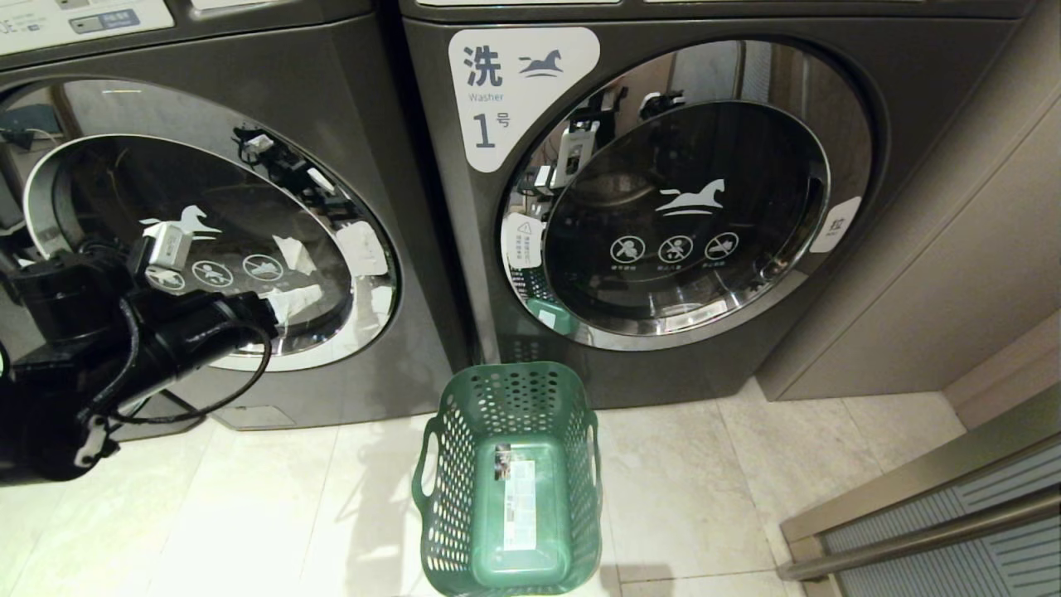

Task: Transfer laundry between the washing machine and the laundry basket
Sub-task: Open the lid of the washing machine

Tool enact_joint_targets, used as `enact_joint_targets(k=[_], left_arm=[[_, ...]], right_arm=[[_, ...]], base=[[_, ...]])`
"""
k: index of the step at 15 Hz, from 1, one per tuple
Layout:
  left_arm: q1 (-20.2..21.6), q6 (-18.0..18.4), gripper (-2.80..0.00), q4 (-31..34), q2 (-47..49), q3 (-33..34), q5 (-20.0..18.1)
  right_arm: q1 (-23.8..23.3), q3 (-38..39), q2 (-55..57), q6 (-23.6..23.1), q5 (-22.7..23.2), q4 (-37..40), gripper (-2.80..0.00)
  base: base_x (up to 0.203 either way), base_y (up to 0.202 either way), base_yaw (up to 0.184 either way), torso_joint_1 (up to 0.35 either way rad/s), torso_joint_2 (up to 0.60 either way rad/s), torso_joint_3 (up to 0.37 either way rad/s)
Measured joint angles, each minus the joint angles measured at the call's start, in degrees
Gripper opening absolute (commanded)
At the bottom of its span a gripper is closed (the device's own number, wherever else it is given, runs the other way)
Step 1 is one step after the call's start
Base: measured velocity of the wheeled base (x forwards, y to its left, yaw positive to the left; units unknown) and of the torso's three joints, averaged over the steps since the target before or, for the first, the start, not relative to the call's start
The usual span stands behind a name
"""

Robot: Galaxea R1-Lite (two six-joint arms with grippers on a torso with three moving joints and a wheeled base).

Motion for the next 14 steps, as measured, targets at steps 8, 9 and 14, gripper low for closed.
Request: enact_joint_targets(k=[8,9,14], left_arm=[[1.1,7.0,0.00,-19.6,14.8,-5.6,-13.6],[1.1,9.4,0.00,-19.7,16.1,-6.6,-13.6],[0.7,15.4,0.00,-21.4,21.9,-14.7,-13.4]], right_arm=[[0.0,0.0,0.0,0.0,0.0,0.0,-2.80],[0.0,0.0,0.0,0.0,0.0,0.0,-2.80],[0.0,0.0,0.0,0.0,0.0,0.0,-2.80]], base=[[0.000,0.000,0.000,0.000,0.00,0.000],[0.000,0.000,0.000,0.000,0.00,0.000],[0.000,0.000,0.000,0.000,0.00,0.000]])
